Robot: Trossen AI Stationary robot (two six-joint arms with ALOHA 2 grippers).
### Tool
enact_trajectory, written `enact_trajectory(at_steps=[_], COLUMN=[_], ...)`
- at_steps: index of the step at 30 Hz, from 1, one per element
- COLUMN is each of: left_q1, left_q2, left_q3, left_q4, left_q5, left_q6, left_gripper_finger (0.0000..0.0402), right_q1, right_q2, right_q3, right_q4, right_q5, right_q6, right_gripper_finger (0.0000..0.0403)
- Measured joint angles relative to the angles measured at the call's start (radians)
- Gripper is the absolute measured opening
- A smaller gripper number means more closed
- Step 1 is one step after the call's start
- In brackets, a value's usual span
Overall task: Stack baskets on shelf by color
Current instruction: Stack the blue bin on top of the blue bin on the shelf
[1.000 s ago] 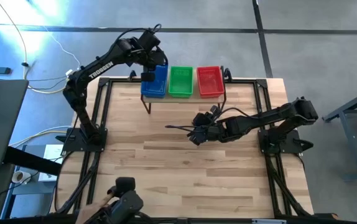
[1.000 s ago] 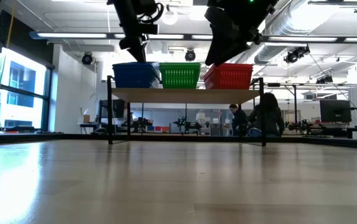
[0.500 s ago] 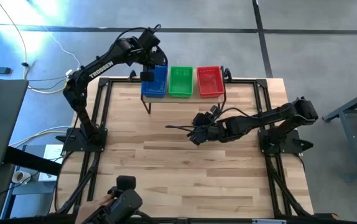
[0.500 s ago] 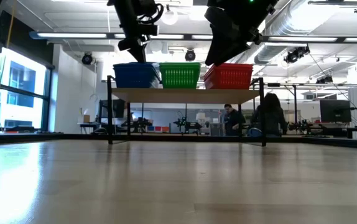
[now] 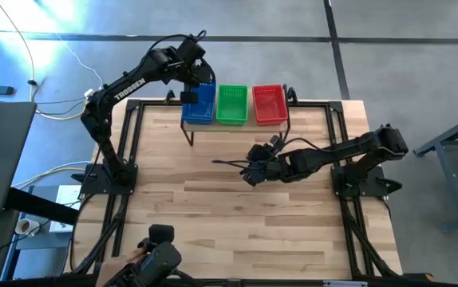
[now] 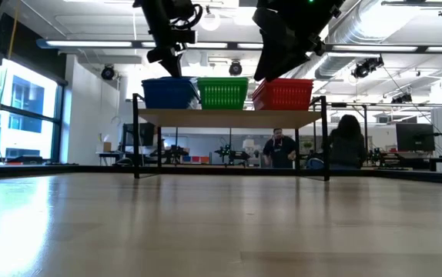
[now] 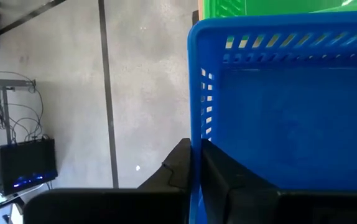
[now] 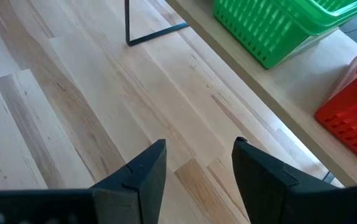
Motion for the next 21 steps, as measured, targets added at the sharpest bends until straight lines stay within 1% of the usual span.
enact_trajectory(at_steps=[8, 13, 21], left_q1=[0.0, 0.008, 0.044], left_q2=[0.0, 0.0, -0.001], left_q3=[0.07, 0.117, 0.134], left_q4=[-0.007, -0.049, -0.075], left_q5=[0.035, 0.047, 0.094], left_q6=[0.001, 0.011, 0.019], left_gripper_finger=[0.0005, 0.0004, 0.0003], right_q1=[0.0, 0.0, 0.0], right_q2=[0.0, 0.0, 0.0], right_q3=[0.0, 0.0, 0.0], right_q4=[0.0, -0.008, -0.007], right_q5=[0.0, 0.0, -0.002], right_q6=[0.0, 0.0, 0.0], right_gripper_finger=[0.0167, 0.0167, 0.0167])
